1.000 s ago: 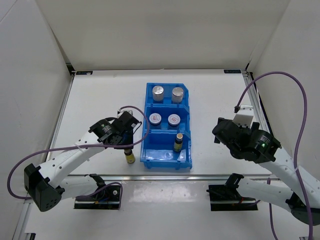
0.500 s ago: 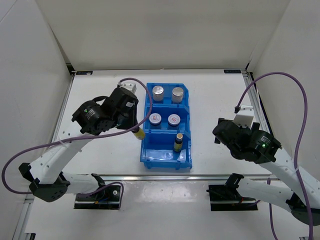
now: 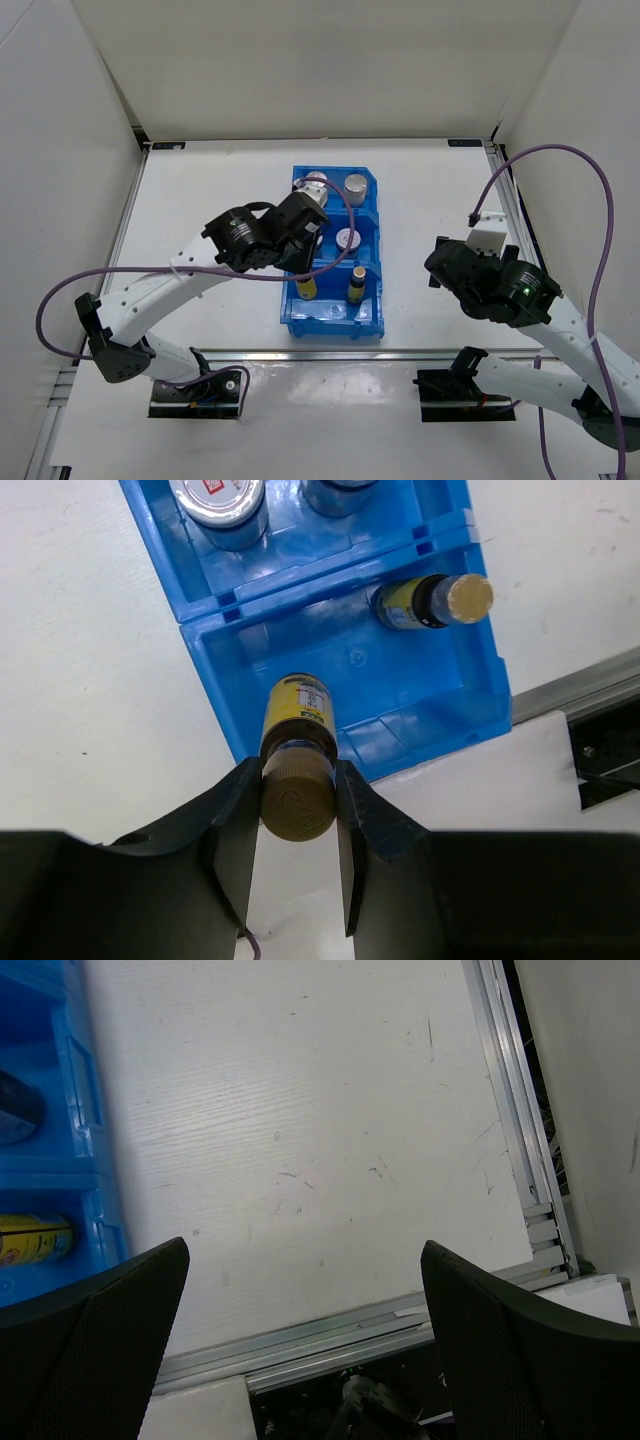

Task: Organize the condiment bottles

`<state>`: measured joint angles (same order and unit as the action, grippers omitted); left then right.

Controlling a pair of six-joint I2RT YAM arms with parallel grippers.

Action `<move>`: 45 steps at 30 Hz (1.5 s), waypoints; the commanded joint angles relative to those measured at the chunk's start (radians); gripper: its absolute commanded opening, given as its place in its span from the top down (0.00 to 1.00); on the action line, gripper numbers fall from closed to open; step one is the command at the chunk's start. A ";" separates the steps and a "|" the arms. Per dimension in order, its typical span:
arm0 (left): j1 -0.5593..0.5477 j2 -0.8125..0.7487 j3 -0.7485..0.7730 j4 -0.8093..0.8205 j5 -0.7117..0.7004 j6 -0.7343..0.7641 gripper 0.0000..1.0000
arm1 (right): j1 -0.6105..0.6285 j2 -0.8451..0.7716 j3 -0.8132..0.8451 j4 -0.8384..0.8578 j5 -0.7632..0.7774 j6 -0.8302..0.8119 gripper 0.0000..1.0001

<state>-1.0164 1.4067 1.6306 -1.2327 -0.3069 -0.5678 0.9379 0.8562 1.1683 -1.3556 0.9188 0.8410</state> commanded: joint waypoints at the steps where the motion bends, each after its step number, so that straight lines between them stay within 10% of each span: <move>1: 0.001 -0.002 -0.044 0.113 -0.020 0.003 0.89 | 0.002 -0.009 -0.001 -0.082 0.035 0.009 0.00; 21: 0.001 0.095 -0.264 0.312 -0.055 -0.075 0.78 | 0.002 -0.028 -0.010 -0.054 0.035 -0.011 0.00; 41: 0.001 0.043 -0.203 0.236 -0.151 -0.041 0.00 | 0.002 -0.048 -0.048 0.052 -0.026 -0.140 0.00; 45: 0.010 -0.066 -0.062 0.158 -0.233 0.048 0.00 | 0.002 -0.069 -0.067 0.090 -0.058 -0.177 0.00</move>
<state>-1.0142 1.4910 1.4506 -1.0218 -0.4423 -0.5842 0.9379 0.8047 1.1118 -1.3144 0.8757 0.7017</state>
